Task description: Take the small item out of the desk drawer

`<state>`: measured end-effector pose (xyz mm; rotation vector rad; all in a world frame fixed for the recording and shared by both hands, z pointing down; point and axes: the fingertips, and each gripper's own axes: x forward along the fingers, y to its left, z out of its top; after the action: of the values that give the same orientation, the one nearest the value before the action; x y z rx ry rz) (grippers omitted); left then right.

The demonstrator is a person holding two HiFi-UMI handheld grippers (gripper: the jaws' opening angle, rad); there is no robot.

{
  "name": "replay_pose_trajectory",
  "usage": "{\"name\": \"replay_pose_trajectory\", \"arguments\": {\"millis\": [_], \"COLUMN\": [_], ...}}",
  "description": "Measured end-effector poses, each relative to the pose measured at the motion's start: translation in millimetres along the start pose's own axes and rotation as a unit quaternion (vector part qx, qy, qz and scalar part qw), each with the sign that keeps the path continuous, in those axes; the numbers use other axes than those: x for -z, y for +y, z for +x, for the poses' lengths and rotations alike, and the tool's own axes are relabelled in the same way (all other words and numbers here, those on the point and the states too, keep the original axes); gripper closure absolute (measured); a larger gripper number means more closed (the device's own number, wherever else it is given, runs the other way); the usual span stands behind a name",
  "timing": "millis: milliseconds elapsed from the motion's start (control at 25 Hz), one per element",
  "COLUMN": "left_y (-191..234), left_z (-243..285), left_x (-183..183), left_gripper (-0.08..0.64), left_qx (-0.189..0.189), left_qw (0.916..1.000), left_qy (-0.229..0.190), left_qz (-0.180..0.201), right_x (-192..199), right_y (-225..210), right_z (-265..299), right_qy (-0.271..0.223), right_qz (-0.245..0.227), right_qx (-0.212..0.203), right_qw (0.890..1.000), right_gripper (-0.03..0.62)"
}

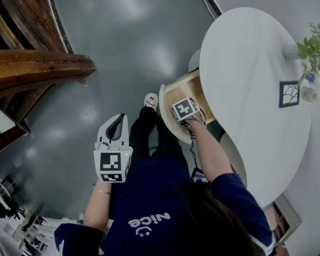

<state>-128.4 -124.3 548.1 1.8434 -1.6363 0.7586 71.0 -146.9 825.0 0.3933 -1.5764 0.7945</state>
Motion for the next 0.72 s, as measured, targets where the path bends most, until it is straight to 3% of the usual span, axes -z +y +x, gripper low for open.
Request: {"name": "replay_pose_trajectory", "arguments": {"millis": [320,720], "left_y": [-6.9,-20.4], "left_z": [3.8,14.1], "left_x": [-4.7,-27.8], "left_gripper": [0.557,0.557], "left_qx": [0.012,0.035], "left_qw": [0.9999,0.9990], "left_qy": [-0.005,-0.027], "left_qz": [0.002,0.005], "right_x": [2.7,-9.1], "right_y": [0.8,6.2], "right_z": [-16.9,-49.3], "right_qy": [0.006,-0.031], "right_qz": [0.001,0.002], "right_qx": [0.010,0.010], "right_qw": [1.000,0.999], "right_gripper": [0.456,0.456]}}
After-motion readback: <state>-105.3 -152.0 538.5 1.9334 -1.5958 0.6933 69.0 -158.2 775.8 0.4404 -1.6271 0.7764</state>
